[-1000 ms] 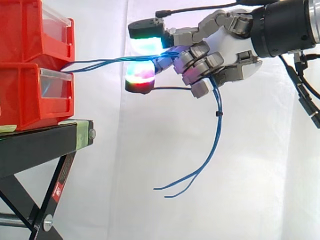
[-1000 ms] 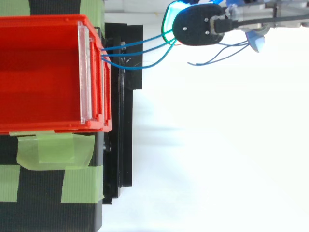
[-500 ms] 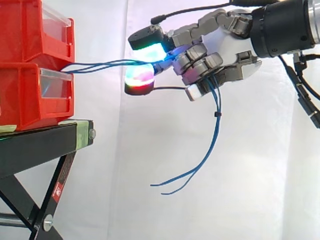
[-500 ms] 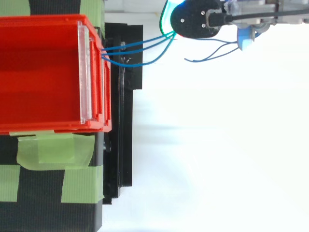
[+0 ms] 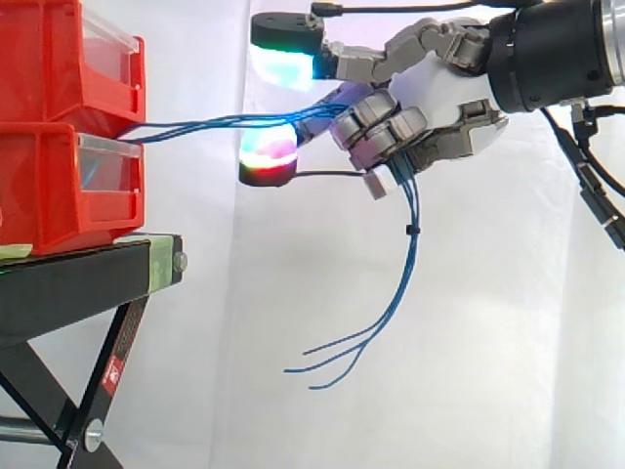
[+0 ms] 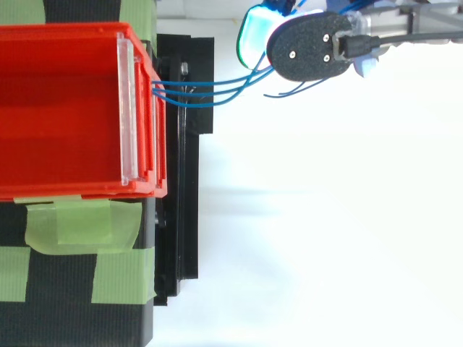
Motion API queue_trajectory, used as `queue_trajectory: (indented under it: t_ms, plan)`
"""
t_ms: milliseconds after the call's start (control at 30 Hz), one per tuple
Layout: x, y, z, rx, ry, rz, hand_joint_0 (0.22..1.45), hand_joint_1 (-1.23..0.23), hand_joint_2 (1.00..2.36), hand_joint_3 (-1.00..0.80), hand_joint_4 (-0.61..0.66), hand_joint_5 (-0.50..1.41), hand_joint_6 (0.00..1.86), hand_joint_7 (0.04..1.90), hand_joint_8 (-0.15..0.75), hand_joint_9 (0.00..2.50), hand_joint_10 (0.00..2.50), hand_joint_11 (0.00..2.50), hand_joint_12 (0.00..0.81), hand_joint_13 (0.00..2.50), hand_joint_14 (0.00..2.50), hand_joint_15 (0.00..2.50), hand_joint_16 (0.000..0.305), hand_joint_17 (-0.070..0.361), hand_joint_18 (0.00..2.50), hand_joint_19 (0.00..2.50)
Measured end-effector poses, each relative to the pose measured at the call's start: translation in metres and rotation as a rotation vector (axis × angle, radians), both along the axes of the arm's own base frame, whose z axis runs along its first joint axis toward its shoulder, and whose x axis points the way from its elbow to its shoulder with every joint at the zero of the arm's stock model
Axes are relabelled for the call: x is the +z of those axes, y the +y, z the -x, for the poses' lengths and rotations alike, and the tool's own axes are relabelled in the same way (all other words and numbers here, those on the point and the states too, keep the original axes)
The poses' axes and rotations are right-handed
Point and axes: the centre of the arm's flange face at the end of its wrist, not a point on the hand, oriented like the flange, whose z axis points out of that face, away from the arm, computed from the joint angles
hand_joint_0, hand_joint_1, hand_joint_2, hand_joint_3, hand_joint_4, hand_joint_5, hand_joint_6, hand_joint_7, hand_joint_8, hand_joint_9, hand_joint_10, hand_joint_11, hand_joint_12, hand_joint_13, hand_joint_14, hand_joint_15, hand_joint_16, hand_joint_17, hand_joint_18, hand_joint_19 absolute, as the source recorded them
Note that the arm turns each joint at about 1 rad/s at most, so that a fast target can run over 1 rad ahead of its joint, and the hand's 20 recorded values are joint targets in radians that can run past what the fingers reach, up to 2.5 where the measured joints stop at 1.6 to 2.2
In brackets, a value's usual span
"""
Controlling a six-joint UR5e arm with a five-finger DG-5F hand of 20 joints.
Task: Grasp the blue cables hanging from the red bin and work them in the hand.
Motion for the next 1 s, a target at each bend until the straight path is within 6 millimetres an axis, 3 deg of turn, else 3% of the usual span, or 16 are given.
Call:
queue_trajectory:
  t_ms: [333, 567, 733, 867, 933, 1000]
  plan:
    - [-0.0001, 0.0000, -0.0001, 0.002, 0.005, 0.011, 0.92, -0.65, 1.02, -0.33, 0.32, 0.44, 0.01, 1.36, 0.433, 0.71, 2.50, 2.50, 0.505, 0.99, 2.50, 1.53, 0.054, 0.122, 1.33, 1.06]
    - [-0.0001, 0.0000, -0.0001, 0.001, 0.005, 0.011, 0.96, -0.65, 1.02, -0.51, 0.33, 0.41, 0.01, 1.34, 0.434, 0.65, 2.50, 2.50, 0.519, 0.97, 2.50, 1.53, 0.053, 0.120, 1.32, 1.09]
    - [-0.0001, -0.0001, -0.0001, 0.001, 0.004, 0.009, 0.96, -0.65, 1.03, -0.22, 0.32, 0.39, 0.01, 1.31, 0.435, 0.63, 2.50, 2.50, 0.519, 0.95, 2.50, 1.53, 0.054, 0.123, 1.28, 1.08]
    - [-0.0001, 0.0000, -0.0001, 0.001, 0.004, 0.009, 0.89, -0.62, 1.02, -0.33, 0.35, 0.35, 0.01, 1.29, 0.454, 0.57, 2.50, 2.50, 0.542, 0.92, 2.50, 1.50, 0.061, 0.137, 1.22, 0.87]
    - [-0.0001, 0.0000, 0.0000, 0.001, 0.004, 0.008, 0.86, -0.63, 1.02, -0.44, 0.33, 0.33, 0.01, 1.28, 0.448, 0.54, 2.50, 2.50, 0.536, 0.88, 2.50, 1.52, 0.059, 0.132, 1.18, 0.92]
    - [-0.0001, 0.0000, 0.0000, 0.001, 0.004, 0.008, 0.86, -0.63, 1.02, -0.42, 0.34, 0.32, 0.01, 1.28, 0.453, 0.52, 2.50, 2.50, 0.533, 0.86, 2.50, 1.50, 0.058, 0.130, 1.15, 0.96]
